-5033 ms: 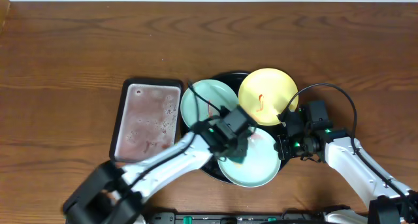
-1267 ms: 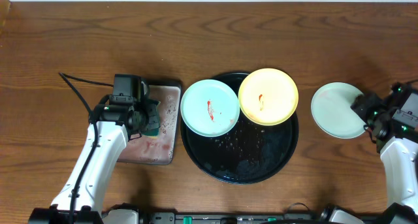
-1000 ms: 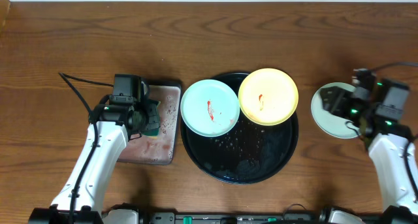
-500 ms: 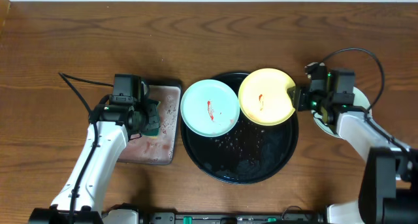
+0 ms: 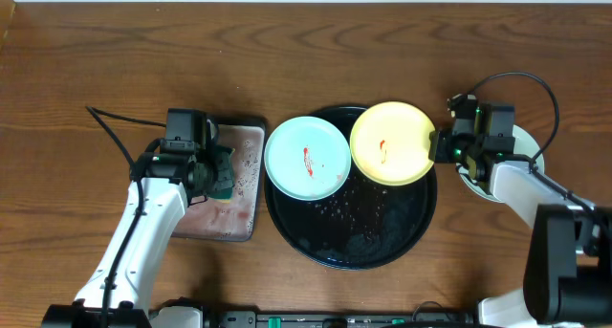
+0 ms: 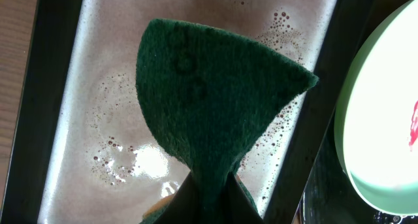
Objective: Clean dirty plates on tray and stack at the side
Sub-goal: 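Set the pale green plate on the table and release it, then grasp the yellow plate rim with the right gripper and pull it forward, then lift the sponge and dip it back into the soapy water, left gripper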
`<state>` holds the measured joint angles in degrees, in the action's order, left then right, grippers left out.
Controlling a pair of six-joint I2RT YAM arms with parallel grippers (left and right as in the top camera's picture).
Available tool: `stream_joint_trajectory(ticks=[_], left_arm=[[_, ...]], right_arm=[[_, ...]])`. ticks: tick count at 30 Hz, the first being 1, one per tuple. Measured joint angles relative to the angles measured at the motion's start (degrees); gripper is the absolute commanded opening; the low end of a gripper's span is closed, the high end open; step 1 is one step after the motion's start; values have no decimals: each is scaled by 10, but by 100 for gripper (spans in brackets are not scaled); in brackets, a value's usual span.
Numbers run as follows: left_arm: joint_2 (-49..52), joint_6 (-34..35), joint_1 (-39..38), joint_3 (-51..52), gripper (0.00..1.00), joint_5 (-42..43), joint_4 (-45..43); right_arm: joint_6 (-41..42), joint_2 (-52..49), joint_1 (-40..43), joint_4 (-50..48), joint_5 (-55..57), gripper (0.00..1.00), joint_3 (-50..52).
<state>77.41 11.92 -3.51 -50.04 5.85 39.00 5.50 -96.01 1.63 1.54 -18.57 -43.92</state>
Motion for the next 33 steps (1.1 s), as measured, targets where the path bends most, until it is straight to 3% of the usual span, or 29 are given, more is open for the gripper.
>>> stream_joint_trajectory(ticks=[8,12,25,28,33], left_arm=[[0,0,0,0,7,2,0],[-9,-5,0,0,7,26,-2],[-128,-56,16,0,7,142,-78],[-139,-60,42,0,7,207,-106],[-141,-62,117,0,7,431,-164]], right_arm=[[-1,138,0,208,-8,1,-2],[-2,162,0,296,-10,1,-2],[-22,161,-62,274,-32,1,69],[-27,161,-71,269,-35,1,69],[-30,161,-74,267,-36,1,69]])
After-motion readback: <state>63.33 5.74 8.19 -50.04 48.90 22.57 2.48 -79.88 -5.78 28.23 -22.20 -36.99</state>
